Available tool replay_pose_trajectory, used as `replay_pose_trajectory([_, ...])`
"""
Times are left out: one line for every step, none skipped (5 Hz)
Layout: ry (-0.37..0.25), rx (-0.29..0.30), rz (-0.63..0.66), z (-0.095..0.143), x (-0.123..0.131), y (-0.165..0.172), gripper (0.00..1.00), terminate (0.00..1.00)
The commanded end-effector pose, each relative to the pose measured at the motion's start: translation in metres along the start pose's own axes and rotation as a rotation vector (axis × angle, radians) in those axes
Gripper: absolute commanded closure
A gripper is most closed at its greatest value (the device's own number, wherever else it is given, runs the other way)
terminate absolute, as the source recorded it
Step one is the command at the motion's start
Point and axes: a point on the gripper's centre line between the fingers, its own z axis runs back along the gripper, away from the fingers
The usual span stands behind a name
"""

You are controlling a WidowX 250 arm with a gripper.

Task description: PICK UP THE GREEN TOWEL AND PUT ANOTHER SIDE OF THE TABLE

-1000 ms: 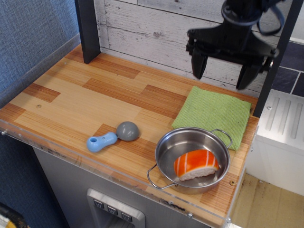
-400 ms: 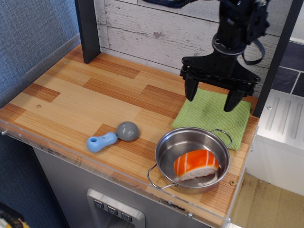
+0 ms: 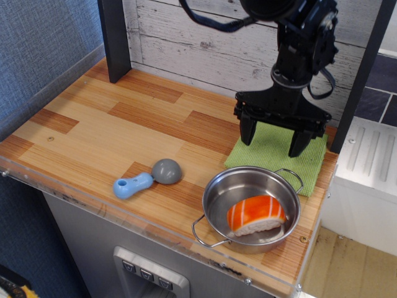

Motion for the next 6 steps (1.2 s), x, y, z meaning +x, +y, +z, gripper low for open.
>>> replay_pose_trajectory([-0.014,-0.038,-0.010,-0.001,0.007,-0.013,0.00,0.00])
replay_pose_trajectory([0.004,-0.022,-0.013,-0.005,0.006,-0.008,0.00,0.00])
replay_pose_trajectory([0.010,-0.008,0.007,-0.005,0.007,0.000,0.00,0.00])
replay_pose_trajectory([0.019,-0.005,0.025,-0.008,0.009,0.011,0.00,0.00])
replay_pose_trajectory([0.027,0.014,0.059,-0.011,0.011,0.032,0.00,0.00])
replay_pose_trajectory([0.031,0.024,0.103,-0.014,0.015,0.057,0.00,0.00])
